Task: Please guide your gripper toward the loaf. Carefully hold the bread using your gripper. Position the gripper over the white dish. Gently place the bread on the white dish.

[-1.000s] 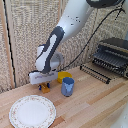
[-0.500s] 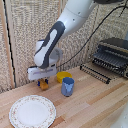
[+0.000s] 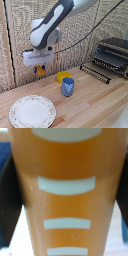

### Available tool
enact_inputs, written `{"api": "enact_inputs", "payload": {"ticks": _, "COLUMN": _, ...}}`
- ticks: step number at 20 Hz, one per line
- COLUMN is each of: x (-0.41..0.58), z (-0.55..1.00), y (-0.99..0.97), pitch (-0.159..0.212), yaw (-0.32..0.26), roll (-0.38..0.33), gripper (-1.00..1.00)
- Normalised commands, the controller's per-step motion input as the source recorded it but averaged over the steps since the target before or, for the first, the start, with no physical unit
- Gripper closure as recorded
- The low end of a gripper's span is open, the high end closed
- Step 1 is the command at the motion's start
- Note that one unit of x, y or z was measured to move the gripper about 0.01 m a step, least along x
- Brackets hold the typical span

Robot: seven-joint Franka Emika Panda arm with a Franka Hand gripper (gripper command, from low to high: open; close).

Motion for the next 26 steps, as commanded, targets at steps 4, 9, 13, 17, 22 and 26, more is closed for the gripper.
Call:
{"api": "enact_inputs", "payload": {"ticks": 4, "x": -0.474, "z": 0.32, "y": 0.72, "pitch": 0.003, "yaw": -0.011, "roll": -0.007, "gripper": 1.00}}
{"api": "enact_inputs", "payload": {"ticks": 9, "x": -0.572, "z": 0.04, "y": 0.80, "pitch": 0.013, "yaw": 0.000, "roll": -0.053, "gripper": 1.00}}
{"api": "enact_inputs", "payload": {"ticks": 13, "x": -0.581, "z": -0.16, "y": 0.71, "pitch": 0.011, "yaw": 0.001, "roll": -0.032, "gripper": 1.00}}
{"api": "enact_inputs", "payload": {"ticks": 17, "x": -0.319, "z": -0.48, "y": 0.32, "pitch": 0.000, "yaw": 0.004, "roll": -0.024, "gripper": 1.00}}
{"api": "enact_inputs", "payload": {"ticks": 22, "x": -0.157, "z": -0.61, "y": 0.07, "pitch": 0.000, "yaw": 0.014, "roll": -0.064, "gripper": 1.00}}
{"api": "enact_inputs", "payload": {"ticks": 26, "x": -0.034, "z": -0.61, "y": 0.05, "pitch": 0.000, "yaw": 0.015, "roll": -0.047, "gripper": 1.00}}
